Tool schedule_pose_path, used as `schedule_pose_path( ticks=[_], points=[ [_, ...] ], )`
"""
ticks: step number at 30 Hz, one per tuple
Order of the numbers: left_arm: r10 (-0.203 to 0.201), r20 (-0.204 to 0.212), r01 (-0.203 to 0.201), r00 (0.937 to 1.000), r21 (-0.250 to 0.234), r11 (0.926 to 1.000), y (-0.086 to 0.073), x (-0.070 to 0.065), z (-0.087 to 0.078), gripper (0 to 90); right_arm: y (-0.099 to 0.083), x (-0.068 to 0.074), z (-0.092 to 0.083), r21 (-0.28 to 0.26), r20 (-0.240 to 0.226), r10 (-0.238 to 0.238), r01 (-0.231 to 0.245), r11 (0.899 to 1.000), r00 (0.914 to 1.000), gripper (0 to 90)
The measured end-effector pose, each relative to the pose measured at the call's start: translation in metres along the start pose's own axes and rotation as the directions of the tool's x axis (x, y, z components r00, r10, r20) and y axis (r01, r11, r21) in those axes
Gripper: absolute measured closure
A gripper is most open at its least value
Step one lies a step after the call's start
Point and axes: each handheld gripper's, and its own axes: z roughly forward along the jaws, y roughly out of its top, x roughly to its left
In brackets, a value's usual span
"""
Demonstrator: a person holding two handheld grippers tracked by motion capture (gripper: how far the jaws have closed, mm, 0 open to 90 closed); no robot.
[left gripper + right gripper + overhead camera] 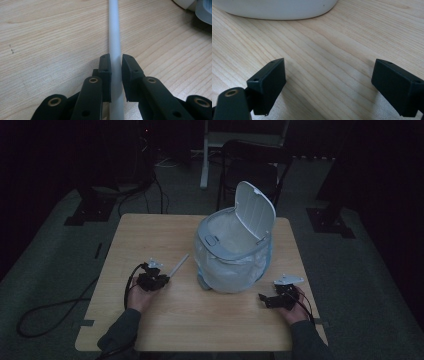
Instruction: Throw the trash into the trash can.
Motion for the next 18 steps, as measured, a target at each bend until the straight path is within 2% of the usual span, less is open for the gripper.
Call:
schedule_pose_path(
  ticks=[6,10,18],
  points=[
    [0.001,0.010,-0.001,1.0000,-0.001,1.0000,-0.001,0.001,0.000,80.1,0.000,0.000,0.000,0.000,0.000,0.000,0.000,1.000,1.0000,11.3],
    [0.006,0.035,-0.005,0.9994,-0.016,0.9999,0.000,0.002,-0.002,80.2,0.000,0.000,0.000,0.000,0.000,-0.001,0.001,1.000,1.0000,11.3],
    [0.006,0.031,-0.004,0.9995,-0.062,0.9980,0.008,0.004,-0.017,80.3,0.000,0.000,0.000,-0.002,0.000,-0.003,0.003,1.000,1.0000,11.3]
  ],
)
